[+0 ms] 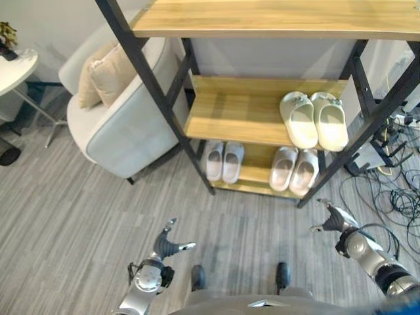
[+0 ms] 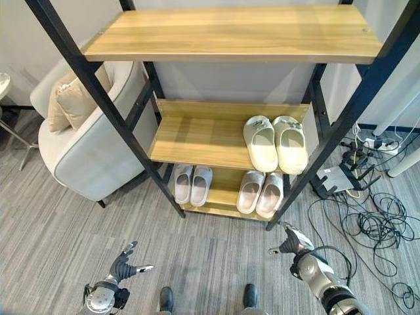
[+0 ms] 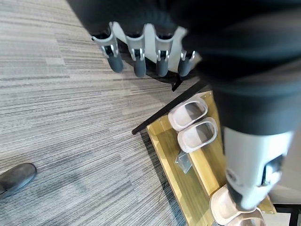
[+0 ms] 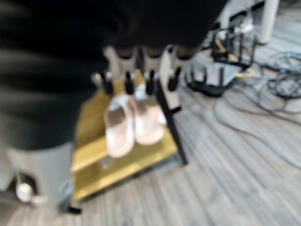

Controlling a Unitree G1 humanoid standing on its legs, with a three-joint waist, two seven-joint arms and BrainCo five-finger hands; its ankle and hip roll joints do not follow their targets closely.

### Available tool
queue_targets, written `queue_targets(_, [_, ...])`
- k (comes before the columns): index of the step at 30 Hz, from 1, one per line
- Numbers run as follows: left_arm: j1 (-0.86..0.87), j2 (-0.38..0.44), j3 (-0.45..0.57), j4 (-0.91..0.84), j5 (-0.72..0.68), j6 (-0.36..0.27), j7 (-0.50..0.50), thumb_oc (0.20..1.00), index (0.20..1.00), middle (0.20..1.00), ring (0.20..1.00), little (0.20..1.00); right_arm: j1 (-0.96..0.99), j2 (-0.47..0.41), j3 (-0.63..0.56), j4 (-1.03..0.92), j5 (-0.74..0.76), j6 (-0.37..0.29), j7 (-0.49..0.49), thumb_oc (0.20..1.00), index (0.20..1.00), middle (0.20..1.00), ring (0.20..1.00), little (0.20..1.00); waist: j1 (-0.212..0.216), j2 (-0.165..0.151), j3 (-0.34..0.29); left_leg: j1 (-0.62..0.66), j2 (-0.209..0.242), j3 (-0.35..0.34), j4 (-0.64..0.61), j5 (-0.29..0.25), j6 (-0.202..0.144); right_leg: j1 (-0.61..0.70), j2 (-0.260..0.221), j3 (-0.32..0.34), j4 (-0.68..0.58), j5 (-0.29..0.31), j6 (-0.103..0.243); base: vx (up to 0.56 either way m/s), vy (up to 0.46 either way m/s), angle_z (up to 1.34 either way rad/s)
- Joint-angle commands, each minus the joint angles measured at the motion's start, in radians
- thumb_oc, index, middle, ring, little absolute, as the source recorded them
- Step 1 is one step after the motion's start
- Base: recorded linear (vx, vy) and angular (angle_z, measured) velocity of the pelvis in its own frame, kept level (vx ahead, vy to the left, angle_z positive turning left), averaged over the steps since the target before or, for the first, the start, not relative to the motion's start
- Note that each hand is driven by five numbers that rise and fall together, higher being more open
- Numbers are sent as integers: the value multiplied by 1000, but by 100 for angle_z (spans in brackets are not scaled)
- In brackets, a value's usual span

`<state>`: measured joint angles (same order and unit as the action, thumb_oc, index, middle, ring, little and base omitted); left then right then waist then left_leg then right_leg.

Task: Arrange the slippers neatly on the shoe rack.

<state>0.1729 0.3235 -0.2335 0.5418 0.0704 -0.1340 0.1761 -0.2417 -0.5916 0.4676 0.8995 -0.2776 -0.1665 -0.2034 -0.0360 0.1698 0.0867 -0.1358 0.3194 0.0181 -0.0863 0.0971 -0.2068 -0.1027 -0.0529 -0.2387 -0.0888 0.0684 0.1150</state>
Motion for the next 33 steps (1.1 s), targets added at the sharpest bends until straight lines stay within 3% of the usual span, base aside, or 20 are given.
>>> queue_targets(1, [-35, 39, -32, -20, 0, -37, 28, 1000, 1000, 1000, 1000, 1000, -71, 24, 18, -26, -2, -19, -37, 1000, 1000, 1000, 1000, 1000, 27, -32, -19, -118, 44, -19, -1, 166, -17, -102, -90, 26, 124, -39, 116, 0, 0, 0])
queue_targets(14, [-29, 61, -24, -57, -13, -42, 45, 1000, 1000, 1000, 1000, 1000, -223, 27, 57, -75, -7, -14, -81, 1000, 1000, 1000, 1000, 1000, 48, -35, 31, -183, 33, -30, -1, 175, -5, -189, -104, 34, 155, -23, 117, -16, 8, 1])
queue_targets(33, [-36, 73, -30, -69, 12, -51, 64, 1000, 1000, 1000, 1000, 1000, -310, -19, -6, -210, 13, -39, -158, 1000, 1000, 1000, 1000, 1000, 43, -48, 56, -220, 27, -35, -1, 168, 3, -246, -114, 44, 175, -16, 119, 1, 1, 0])
